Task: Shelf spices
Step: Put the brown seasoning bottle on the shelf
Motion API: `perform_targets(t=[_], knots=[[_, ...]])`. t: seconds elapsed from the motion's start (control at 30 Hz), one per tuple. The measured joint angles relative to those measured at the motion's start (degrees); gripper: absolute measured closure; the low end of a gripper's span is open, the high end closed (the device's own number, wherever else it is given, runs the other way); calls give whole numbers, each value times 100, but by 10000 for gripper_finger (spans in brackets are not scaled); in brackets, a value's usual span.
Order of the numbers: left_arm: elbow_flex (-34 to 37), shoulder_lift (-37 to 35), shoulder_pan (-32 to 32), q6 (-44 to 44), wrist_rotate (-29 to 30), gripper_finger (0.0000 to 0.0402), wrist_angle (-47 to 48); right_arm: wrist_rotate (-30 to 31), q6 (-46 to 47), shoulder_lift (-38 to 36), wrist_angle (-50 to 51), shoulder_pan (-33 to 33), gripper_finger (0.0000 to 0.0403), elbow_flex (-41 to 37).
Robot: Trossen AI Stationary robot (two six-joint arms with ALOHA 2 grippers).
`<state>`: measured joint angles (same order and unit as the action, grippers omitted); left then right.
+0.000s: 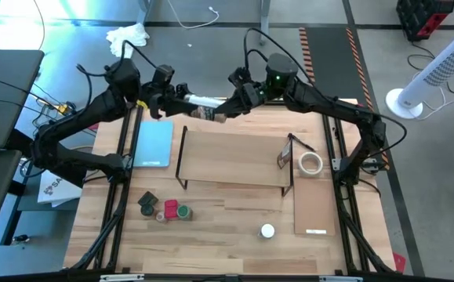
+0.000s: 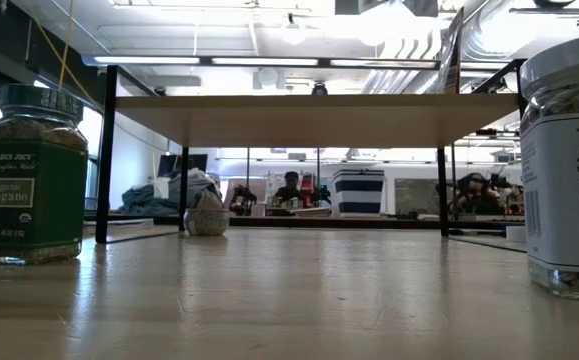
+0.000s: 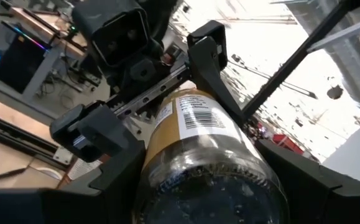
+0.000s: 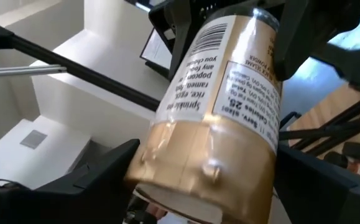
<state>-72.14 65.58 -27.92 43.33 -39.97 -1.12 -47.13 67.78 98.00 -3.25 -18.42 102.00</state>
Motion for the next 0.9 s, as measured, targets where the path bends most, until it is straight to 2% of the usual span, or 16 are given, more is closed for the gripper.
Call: perform_targets(t=[0.37, 0.6, 0.77, 0.9], knots=[[5, -50, 76, 94, 372, 130, 43, 825, -267, -43, 269, -83, 75, 26], [31, -2, 269, 61, 691, 130, 107, 2270, -615, -44, 319, -82, 75, 28], [20, -19, 262, -239, 1527, 130, 46, 2249, -659, -28, 91, -61, 75, 28], [20, -19, 141, -248, 1635, 130, 15, 2207, -760, -125, -44, -355, 75, 26]])
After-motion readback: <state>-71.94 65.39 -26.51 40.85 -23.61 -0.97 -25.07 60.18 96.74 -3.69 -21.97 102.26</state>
